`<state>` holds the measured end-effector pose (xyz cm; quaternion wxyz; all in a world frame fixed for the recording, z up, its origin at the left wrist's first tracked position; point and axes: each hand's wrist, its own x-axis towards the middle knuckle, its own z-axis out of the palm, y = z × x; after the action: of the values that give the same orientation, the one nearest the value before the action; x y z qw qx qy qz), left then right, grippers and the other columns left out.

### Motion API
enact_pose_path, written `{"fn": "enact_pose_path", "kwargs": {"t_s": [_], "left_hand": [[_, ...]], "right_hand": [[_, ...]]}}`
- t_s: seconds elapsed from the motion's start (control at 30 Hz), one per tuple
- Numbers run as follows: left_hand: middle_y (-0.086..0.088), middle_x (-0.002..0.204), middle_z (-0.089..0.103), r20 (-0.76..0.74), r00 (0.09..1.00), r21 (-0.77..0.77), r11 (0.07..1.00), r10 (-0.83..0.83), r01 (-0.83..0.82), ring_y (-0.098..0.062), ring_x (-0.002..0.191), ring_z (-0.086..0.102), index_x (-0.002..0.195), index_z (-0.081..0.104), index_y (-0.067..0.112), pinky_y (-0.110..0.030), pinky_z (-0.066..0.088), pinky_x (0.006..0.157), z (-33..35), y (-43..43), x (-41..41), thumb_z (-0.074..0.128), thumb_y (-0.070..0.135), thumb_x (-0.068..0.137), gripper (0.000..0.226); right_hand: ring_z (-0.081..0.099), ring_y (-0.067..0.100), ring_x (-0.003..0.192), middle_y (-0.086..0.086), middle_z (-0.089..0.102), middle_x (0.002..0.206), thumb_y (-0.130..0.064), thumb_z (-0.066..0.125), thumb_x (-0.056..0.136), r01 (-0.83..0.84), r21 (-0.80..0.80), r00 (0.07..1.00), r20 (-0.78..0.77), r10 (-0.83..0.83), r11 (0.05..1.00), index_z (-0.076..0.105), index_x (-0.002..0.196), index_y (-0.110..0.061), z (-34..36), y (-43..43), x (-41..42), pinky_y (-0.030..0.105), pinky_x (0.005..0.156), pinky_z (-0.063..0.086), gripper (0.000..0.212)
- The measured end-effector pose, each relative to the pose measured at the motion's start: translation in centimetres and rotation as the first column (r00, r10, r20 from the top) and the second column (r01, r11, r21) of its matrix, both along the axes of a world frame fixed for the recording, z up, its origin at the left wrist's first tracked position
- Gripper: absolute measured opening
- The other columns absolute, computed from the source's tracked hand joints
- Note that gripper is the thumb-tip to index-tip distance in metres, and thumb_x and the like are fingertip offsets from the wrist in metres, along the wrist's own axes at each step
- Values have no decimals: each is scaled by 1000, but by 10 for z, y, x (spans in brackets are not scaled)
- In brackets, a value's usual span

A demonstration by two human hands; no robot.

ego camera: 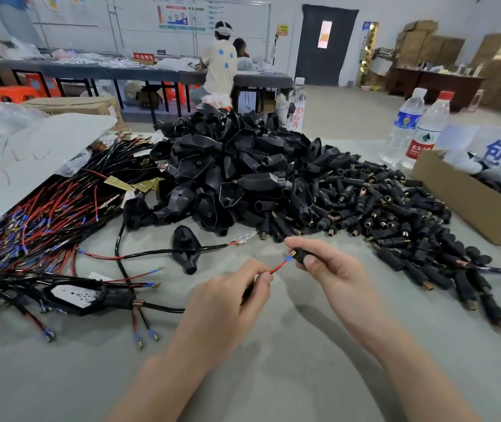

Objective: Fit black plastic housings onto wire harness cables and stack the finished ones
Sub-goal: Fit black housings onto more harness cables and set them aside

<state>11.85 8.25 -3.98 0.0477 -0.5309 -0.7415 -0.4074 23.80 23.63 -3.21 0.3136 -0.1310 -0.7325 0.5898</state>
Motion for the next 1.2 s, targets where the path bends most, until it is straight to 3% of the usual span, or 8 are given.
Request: {"fn": "enact_pose_path", "kwargs": {"t_s": [0.27,0.37,0.47,0.6,0.8,0.97,1.1,1.2], "left_hand": [[7,50,36,8,1000,-20,1000,-8,8,-12,46,34,87,59,22,-31,26,50,2,-4,-1,41,37,96,26],[7,50,35,-10,1000,-20,1000,1,-1,-14,46,34,93,60,23,-32,26,49,2,-5,-3,48,31,99,16],[8,52,36,-61,998,-9,1000,15,-16,-13,48,36,107,60,27,-34,39,46,6,-5,-2,52,36,99,14],[13,59,52,-133,991,8,1000,14,-13,-8,51,46,97,65,25,-36,46,47,10,-5,-2,50,40,96,22],[10,57,48,19,1000,57,998,-13,12,-12,49,43,94,57,26,-38,41,49,5,-2,-3,48,39,98,16],[3,58,52,121,991,103,993,-64,52,-19,51,48,92,53,29,-46,43,55,1,0,-9,46,38,100,15],[7,59,53,117,991,81,995,-62,52,-15,52,49,99,46,38,-39,44,56,-4,0,-8,43,42,101,6],[8,57,49,247,967,149,989,-60,23,-11,51,43,103,42,36,-27,37,53,-4,1,-10,35,51,97,18]], "right_hand": [[60,8,115,-4,67,117,9,48,99,13,291,998,62,-32,957,71,114,-26,1,3,5,11,94,40,45],[62,5,112,-12,69,110,6,49,100,14,297,997,68,-36,955,70,115,-28,0,5,7,9,92,41,43],[62,1,112,-19,71,108,3,51,100,34,283,996,67,-55,958,66,116,-34,1,6,8,8,92,41,43],[63,3,113,-20,72,110,-2,53,100,31,241,995,81,-52,970,63,115,-38,-1,4,8,15,96,45,40],[64,-4,101,-22,69,104,-3,59,97,38,261,994,87,-63,965,69,104,-38,1,2,6,6,84,43,37],[68,9,106,-10,72,108,-2,66,93,-15,160,992,125,-6,987,70,105,-38,-1,0,3,24,94,50,38],[67,3,102,-15,74,107,-7,70,91,-39,96,989,145,25,995,63,107,-46,-1,-6,0,12,85,47,43],[64,1,111,-20,72,111,-6,63,95,-55,121,986,160,35,991,65,107,-45,-2,-10,-1,15,95,46,41]]}}
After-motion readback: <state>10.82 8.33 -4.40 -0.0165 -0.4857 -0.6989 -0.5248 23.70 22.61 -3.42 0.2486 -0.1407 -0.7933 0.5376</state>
